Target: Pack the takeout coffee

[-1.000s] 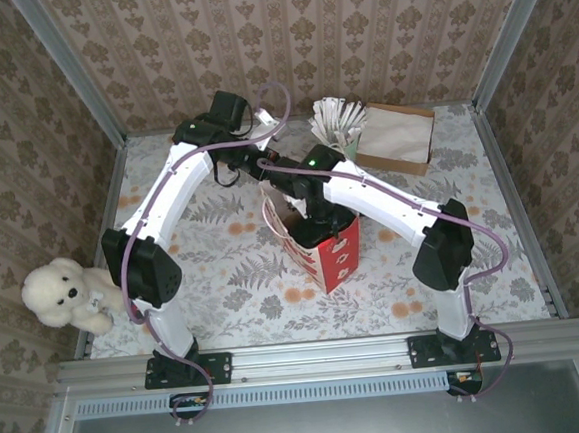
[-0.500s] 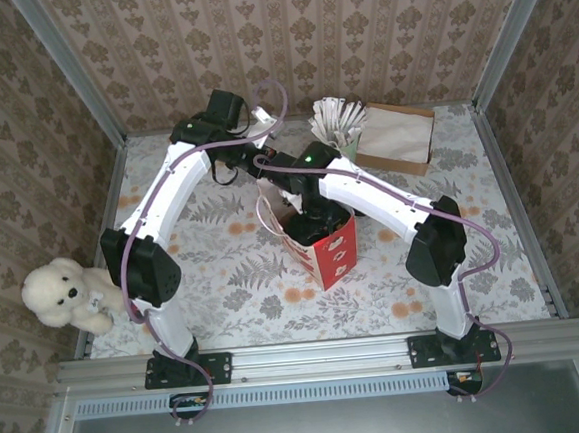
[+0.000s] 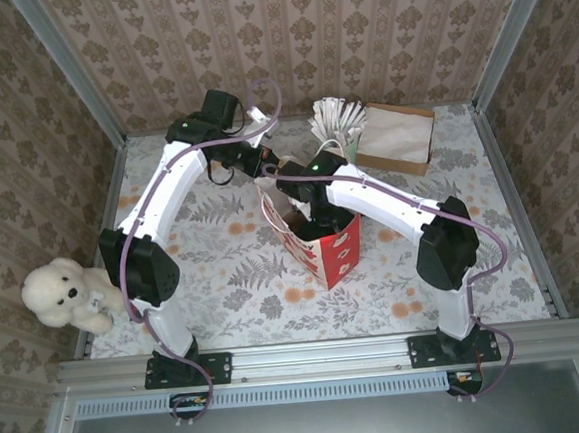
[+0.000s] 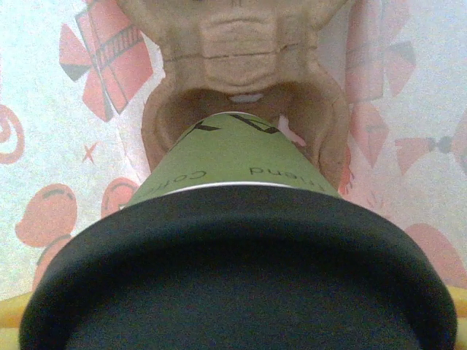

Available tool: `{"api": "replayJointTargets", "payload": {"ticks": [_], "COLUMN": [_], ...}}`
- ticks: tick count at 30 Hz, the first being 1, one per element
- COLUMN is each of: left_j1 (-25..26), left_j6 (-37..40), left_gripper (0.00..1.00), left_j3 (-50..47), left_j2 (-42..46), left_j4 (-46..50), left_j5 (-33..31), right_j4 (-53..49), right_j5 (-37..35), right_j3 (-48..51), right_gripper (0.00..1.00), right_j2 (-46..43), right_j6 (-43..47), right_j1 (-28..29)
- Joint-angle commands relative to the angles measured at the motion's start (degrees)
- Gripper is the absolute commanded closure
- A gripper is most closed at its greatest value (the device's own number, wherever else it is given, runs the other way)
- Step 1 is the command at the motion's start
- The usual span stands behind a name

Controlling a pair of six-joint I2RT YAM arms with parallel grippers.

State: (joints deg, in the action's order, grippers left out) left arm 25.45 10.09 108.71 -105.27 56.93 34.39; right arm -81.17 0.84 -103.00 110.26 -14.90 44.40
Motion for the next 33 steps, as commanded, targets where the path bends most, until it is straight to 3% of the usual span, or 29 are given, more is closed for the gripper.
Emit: {"api": "replayJointTargets", "payload": {"ticks": [1,19,33], "left_j1": [-1.0,-1.0,-1.0], "left_j6": [-0.5,-1.2,-2.3], "left_gripper": [1.00,1.00,1.00], "left_j3": [0.1,0.2,0.7], "left_j2": [2.2,2.0,1.9], "left_j4": [-1.8,-1.8,-1.9], "left_j5": [-0.5,1.1,1.2], "right_j4": [-3.9,-3.8,-3.8], "right_j5": [0.0,0.8,-2.6], "right_j3": [0.5,-5.1,-9.6], "right_gripper": [0.33,0.33,0.34], "right_j2": [-2.1,2.1,5.6], "right_j6": [0.5,0.3,0.0], "right_j1": [0.0,0.0,-0.7]}}
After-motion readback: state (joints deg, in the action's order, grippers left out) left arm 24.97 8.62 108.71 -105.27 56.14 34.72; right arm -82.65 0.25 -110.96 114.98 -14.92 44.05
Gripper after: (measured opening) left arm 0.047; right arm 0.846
